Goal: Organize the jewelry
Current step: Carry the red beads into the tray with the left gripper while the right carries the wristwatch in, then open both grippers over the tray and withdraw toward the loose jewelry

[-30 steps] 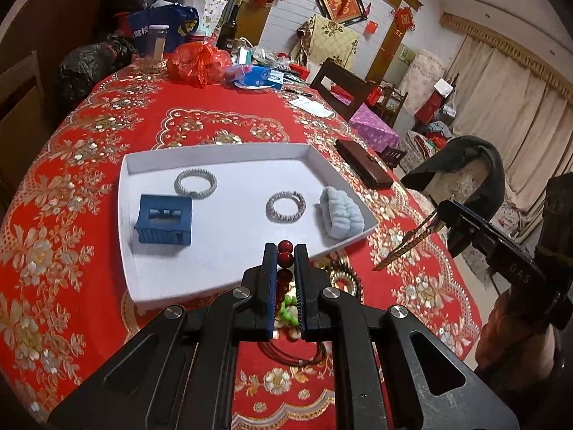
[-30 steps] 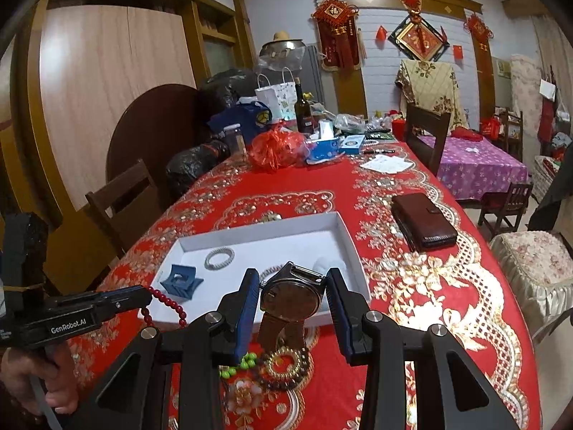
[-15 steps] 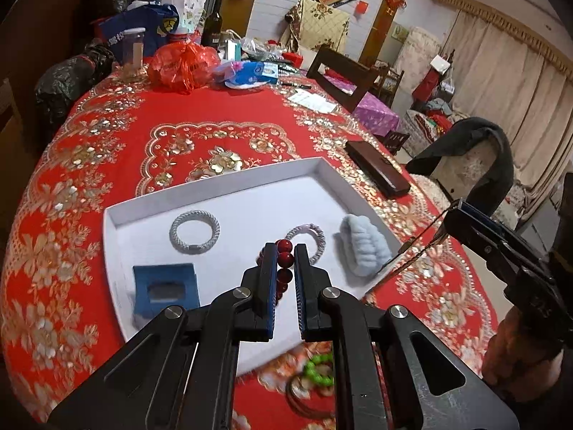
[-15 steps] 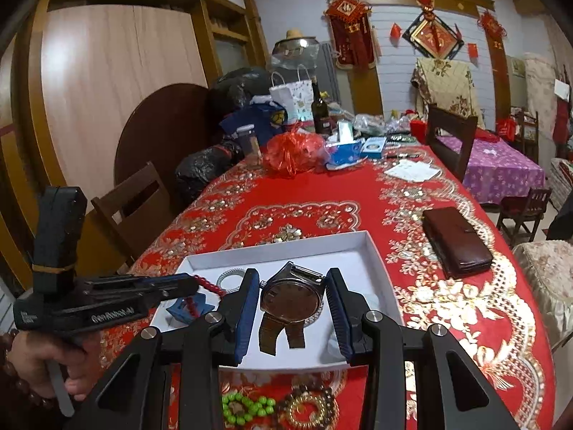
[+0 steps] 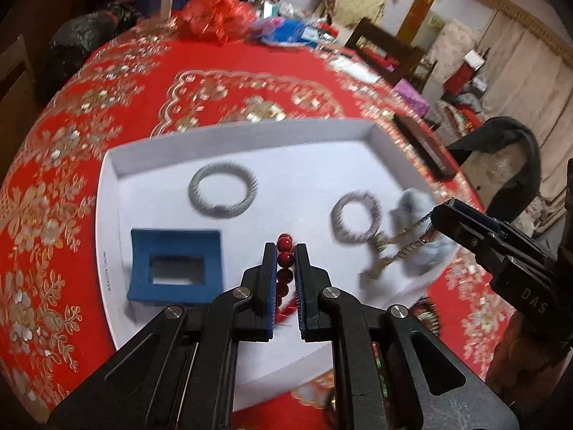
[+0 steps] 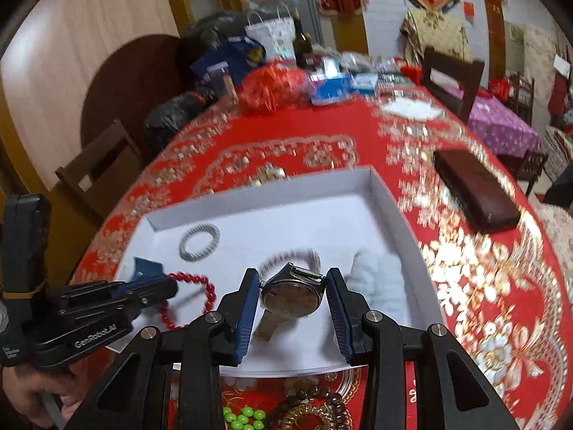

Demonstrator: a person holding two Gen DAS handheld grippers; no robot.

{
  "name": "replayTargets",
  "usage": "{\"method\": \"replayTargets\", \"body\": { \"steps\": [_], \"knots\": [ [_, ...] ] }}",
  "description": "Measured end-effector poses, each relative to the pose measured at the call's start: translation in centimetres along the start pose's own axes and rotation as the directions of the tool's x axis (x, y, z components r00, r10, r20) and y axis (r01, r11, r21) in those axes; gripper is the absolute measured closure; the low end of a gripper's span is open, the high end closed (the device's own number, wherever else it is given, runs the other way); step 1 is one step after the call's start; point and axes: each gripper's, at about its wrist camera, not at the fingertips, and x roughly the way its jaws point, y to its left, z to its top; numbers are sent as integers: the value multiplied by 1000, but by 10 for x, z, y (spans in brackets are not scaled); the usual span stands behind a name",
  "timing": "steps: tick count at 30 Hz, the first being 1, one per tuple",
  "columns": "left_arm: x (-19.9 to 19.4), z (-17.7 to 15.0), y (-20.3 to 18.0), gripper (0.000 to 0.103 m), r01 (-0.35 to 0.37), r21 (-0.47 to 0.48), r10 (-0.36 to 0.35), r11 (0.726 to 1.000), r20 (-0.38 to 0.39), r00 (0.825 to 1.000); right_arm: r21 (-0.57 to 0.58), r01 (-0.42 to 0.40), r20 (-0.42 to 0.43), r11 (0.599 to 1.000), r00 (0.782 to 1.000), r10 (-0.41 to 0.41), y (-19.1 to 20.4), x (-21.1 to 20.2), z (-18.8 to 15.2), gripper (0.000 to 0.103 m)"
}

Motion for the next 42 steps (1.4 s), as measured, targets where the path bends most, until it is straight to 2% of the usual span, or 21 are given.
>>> {"method": "replayTargets", "body": {
  "steps": [4,7,9,11,15,22,27,35,38,42],
  "knots": [
    [2,-5,-1,95,-24,18,24,1000,-4,1000,74,-52,-68,996,996,57,-14,18,-9,66],
    [-1,-6,-5,90,-30,30,30,999,4,1000,135,-80,-64,988,994,89,-25,19,-11,66],
    [-4,-6,-7,70,-32,34,32,999,5,999,161,-111,-50,981,991,120,-28,15,-10,63],
    [-7,-7,-8,65,-31,29,30,999,18,999,158,-138,-3,978,990,140,-26,3,-8,58],
    [-12,-6,-10,65,-30,31,29,999,30,999,140,-167,55,976,985,161,-20,-17,-4,58],
    [-18,-13,-13,65,-31,32,30,999,31,999,114,-136,56,984,990,131,-22,-34,-10,57],
    [-34,-26,-13,65,-26,26,25,999,45,999,109,-113,61,988,992,107,-35,-54,-30,57],
    [-63,-63,-38,65,13,130,-20,991,57,998,-9,-42,-26,999,999,42,-48,-64,-85,57],
    [-60,-82,-49,65,39,165,-42,986,14,999,-48,-6,-72,999,997,3,-56,-61,-104,57],
    [-42,-96,-57,65,30,187,-22,982,-45,999,-38,10,-97,999,995,-14,-68,-56,-116,57]
  ]
}}
